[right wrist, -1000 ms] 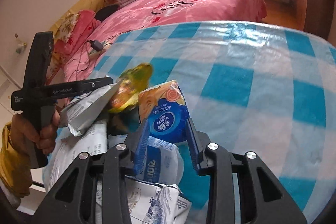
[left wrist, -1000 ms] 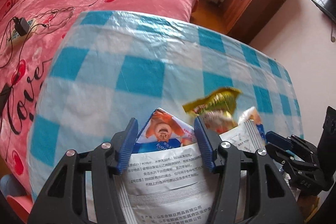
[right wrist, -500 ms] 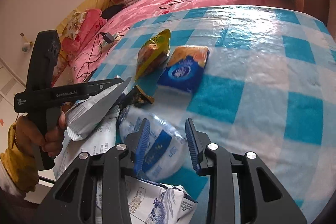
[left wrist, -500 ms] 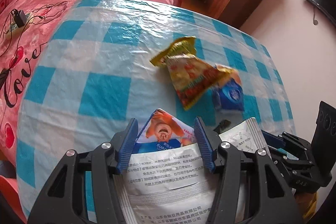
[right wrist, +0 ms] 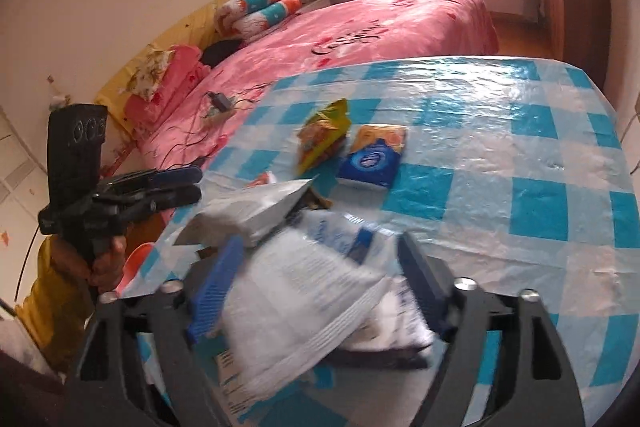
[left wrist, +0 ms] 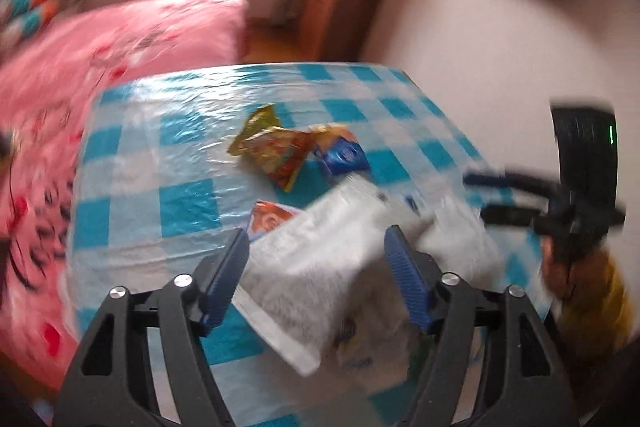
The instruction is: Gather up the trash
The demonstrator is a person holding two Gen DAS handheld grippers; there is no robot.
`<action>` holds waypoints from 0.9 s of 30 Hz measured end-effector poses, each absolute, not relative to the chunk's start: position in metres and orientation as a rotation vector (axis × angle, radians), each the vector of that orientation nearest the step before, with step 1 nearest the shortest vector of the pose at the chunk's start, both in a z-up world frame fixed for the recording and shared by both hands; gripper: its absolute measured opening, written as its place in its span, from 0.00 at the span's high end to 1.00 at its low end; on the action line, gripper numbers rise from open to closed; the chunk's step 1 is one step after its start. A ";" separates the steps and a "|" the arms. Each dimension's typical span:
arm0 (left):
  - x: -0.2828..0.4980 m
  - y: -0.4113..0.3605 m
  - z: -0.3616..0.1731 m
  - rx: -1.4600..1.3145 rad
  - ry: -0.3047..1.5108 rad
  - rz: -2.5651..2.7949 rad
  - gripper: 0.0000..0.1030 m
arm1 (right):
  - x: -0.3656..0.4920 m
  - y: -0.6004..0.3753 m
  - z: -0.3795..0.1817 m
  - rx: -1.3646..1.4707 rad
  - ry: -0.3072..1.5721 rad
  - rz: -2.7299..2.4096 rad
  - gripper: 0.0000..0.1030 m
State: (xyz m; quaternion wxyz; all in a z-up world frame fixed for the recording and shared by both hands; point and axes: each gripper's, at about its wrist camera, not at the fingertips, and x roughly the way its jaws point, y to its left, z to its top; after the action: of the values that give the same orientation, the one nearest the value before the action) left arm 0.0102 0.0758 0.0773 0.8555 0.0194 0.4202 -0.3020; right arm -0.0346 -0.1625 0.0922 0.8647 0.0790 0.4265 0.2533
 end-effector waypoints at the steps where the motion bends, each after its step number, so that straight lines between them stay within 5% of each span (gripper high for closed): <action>1: 0.006 0.073 0.077 0.083 0.884 -0.653 0.26 | -0.038 -0.160 0.093 0.155 0.893 0.533 0.17; 10: 0.011 0.060 0.061 0.231 0.911 -0.724 0.21 | -0.077 -0.159 0.080 0.156 0.900 0.484 0.16; 27: 0.058 0.050 0.036 0.079 0.998 -0.755 0.20 | -0.082 -0.175 0.034 0.386 0.979 0.427 0.16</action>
State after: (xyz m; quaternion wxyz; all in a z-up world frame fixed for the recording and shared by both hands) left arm 0.0583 0.0502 0.0360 0.8099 0.0370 0.4668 -0.3533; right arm -0.0821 -0.1751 0.0344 0.8431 0.1826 0.4636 0.2023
